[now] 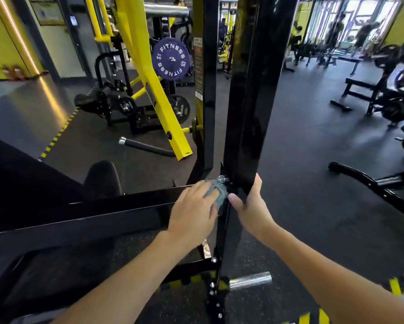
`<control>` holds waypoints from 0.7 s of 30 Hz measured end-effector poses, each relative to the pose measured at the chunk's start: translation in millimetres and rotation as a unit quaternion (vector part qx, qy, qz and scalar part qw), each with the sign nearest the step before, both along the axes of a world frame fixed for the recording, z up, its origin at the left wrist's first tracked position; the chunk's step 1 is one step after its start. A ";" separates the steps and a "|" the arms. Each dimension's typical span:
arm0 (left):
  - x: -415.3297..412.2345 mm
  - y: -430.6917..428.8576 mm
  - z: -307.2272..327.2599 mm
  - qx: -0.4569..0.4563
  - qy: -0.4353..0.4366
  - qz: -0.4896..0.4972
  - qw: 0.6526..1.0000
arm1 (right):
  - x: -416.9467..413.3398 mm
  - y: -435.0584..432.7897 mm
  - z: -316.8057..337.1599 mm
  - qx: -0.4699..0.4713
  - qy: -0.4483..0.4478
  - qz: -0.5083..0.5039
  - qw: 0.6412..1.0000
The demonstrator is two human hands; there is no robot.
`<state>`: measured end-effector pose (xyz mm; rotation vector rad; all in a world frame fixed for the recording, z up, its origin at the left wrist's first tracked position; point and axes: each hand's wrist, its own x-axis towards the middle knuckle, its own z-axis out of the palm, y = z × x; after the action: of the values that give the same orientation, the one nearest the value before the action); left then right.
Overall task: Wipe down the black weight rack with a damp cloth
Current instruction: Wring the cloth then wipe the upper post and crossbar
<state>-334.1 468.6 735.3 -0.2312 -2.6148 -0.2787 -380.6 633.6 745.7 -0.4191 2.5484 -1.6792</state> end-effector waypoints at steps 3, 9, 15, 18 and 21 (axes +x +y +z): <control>-5.0 9.8 4.0 0.002 -0.018 0.039 0.999 | -3.2 -0.3 -4.4 -0.002 0.017 0.005 1.000; -7.5 13.2 -0.9 -0.016 -0.003 0.070 0.997 | -10.3 5.4 -13.4 -0.005 0.043 0.029 0.999; -20.6 28.7 -3.1 0.017 0.003 0.149 0.989 | -15.7 14.2 -25.4 -0.024 0.049 0.060 0.997; -18.4 23.1 -15.2 0.011 0.086 0.119 0.989 | -21.9 14.5 -41.7 -0.032 0.069 0.077 0.994; -18.7 17.1 -31.3 -0.016 0.183 0.060 0.981 | -26.9 9.8 -66.2 -0.060 0.136 0.080 0.986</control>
<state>-352.8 485.7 704.0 -0.1207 -2.2583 -0.1357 -407.5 643.4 679.5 -0.8942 2.5128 -1.8332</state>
